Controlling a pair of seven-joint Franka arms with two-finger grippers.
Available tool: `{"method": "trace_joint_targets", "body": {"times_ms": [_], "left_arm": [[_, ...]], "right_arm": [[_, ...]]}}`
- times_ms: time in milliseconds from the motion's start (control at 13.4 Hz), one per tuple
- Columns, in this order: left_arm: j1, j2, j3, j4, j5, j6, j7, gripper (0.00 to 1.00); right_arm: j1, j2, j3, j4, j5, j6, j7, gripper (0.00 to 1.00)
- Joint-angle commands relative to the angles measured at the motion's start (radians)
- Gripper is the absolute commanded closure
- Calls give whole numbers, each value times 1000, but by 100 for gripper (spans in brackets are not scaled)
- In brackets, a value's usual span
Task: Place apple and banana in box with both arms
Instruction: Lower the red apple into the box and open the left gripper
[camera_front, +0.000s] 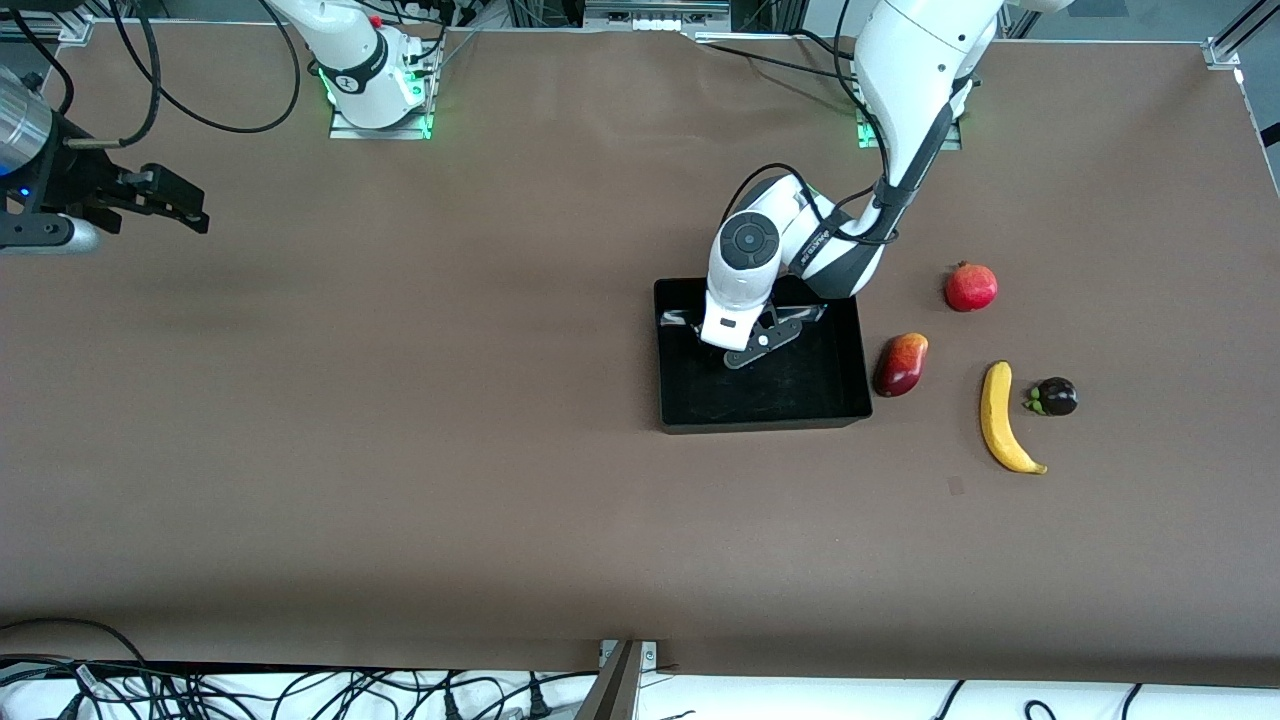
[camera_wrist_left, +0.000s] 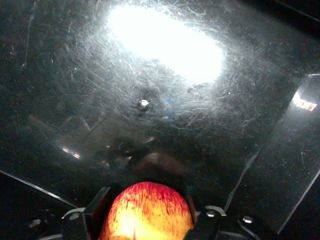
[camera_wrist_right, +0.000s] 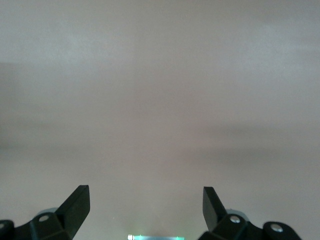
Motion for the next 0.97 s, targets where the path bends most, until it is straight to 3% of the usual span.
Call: {"method": "trace_joint_targets", "body": {"times_ms": [0, 223, 372, 521, 744, 893], "left_arm": [[3, 7, -2, 25, 29, 0, -19, 0], [8, -10, -2, 66, 28, -70, -16, 0], [31, -34, -2, 176, 15, -257, -7, 0], [73, -105, -7, 213, 6, -355, 19, 0], [159, -201, -8, 216, -37, -449, 167, 0], [239, -245, -7, 222, -52, -533, 368, 0]], "right_arm": [[4, 27, 6, 14, -16, 26, 3, 0], [-2, 50, -2, 15, -11, 100, 3, 0], [-4, 46, -5, 15, -16, 90, 2, 0], [-5, 43, -23, 17, -11, 89, 2, 0], [-7, 33, -52, 18, -8, 60, -12, 0], [-5, 32, -54, 18, -1, 23, -6, 0]]}}
